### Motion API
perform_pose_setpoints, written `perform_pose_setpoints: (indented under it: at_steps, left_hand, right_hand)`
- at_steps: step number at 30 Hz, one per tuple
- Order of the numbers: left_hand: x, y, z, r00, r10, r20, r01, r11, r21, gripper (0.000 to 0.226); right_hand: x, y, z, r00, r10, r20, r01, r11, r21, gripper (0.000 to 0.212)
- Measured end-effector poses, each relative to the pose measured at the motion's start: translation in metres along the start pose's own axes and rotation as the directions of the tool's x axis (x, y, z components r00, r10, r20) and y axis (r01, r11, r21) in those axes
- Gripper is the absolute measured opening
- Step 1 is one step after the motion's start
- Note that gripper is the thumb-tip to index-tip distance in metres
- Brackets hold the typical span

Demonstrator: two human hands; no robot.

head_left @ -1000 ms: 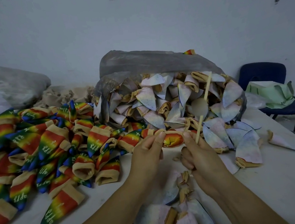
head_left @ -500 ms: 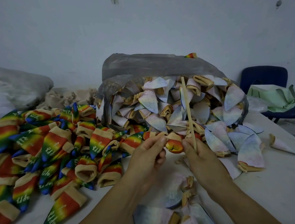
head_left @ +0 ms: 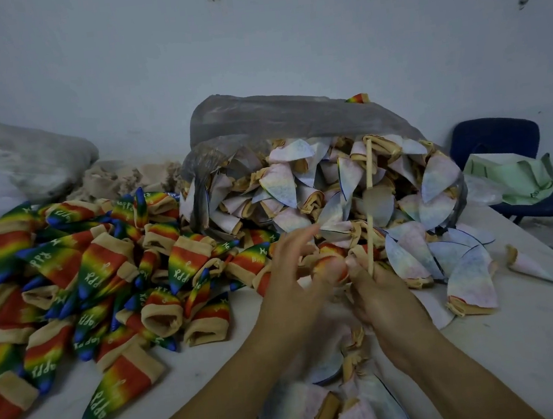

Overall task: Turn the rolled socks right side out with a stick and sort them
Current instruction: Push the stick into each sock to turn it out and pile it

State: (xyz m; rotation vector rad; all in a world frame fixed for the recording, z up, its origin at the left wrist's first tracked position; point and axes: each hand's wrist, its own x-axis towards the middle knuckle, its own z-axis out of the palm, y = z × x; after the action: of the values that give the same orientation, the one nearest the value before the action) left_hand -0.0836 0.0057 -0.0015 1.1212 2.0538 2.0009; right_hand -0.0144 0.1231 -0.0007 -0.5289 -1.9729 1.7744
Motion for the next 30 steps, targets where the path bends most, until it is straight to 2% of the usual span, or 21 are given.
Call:
perform_pose_setpoints:
  at_steps: [3,6,7,8,9,11,12,14,15,16,17,20,24,30]
  left_hand:
    - [0.000,-0.006,0.003,0.983,0.148,0.108,-0.165,0.970,0.176,0.045]
    - [-0.002,-0.011,0.003,0.979,0.176,0.100,-0.195,0.955,0.224,0.037]
    - [-0.002,-0.008,0.003,0.986,0.144,0.080,-0.157,0.968,0.198,0.029]
    - [-0.002,-0.007,0.001,0.997,0.069,0.046,-0.074,0.991,0.109,0.020]
    - [0.000,-0.006,0.000,1.000,-0.029,0.005,0.029,1.000,-0.004,0.020]
    - [0.007,-0.008,-0.006,0.974,-0.217,-0.062,0.193,0.944,-0.269,0.040]
    - [0.011,-0.009,-0.012,0.953,-0.298,-0.051,0.241,0.853,-0.463,0.043]
    - [0.019,-0.012,-0.026,0.906,-0.418,0.063,0.291,0.510,-0.809,0.041]
    - [0.022,-0.014,-0.032,0.883,-0.451,0.127,0.306,0.350,-0.885,0.039]
    - [0.024,-0.015,-0.038,0.871,-0.462,0.169,0.309,0.246,-0.919,0.039]
    - [0.024,-0.017,-0.040,0.865,-0.465,0.187,0.303,0.190,-0.934,0.040]
    - [0.026,-0.020,-0.044,0.854,-0.506,0.125,0.252,0.192,-0.948,0.045]
    - [0.027,-0.022,-0.048,0.838,-0.537,0.099,0.230,0.183,-0.956,0.045]
    - [0.025,-0.018,-0.041,0.841,-0.536,0.071,0.257,0.280,-0.925,0.016]
  right_hand:
    - [-0.004,0.000,0.001,0.999,0.030,0.015,-0.031,0.994,0.102,0.029]
    - [-0.007,-0.002,0.001,0.999,0.026,0.033,-0.029,0.995,0.092,0.031]
    - [-0.007,-0.002,0.002,0.999,0.015,0.028,-0.017,0.998,0.060,0.031]
    - [-0.007,-0.002,0.002,1.000,-0.005,0.015,0.005,1.000,0.010,0.031]
    - [-0.008,-0.003,0.002,0.999,-0.041,-0.002,0.041,0.998,-0.056,0.033]
    - [-0.008,-0.004,-0.001,0.988,-0.153,0.002,0.151,0.971,-0.188,0.043]
    - [-0.008,-0.005,-0.003,0.980,-0.197,0.029,0.198,0.948,-0.249,0.047]
    - [-0.009,-0.004,-0.008,0.967,-0.239,0.083,0.253,0.890,-0.381,0.051]
    - [-0.008,-0.002,-0.011,0.961,-0.254,0.106,0.274,0.849,-0.452,0.052]
    - [-0.006,0.000,-0.014,0.952,-0.278,0.131,0.304,0.794,-0.526,0.053]
    - [-0.005,0.002,-0.016,0.937,-0.308,0.162,0.342,0.728,-0.594,0.054]
    - [-0.002,0.006,-0.022,0.898,-0.381,0.222,0.410,0.538,-0.736,0.056]
    - [-0.002,0.005,-0.026,0.871,-0.428,0.240,0.416,0.387,-0.823,0.056]
    - [-0.005,0.005,-0.017,0.874,-0.417,0.251,0.389,0.291,-0.874,0.046]
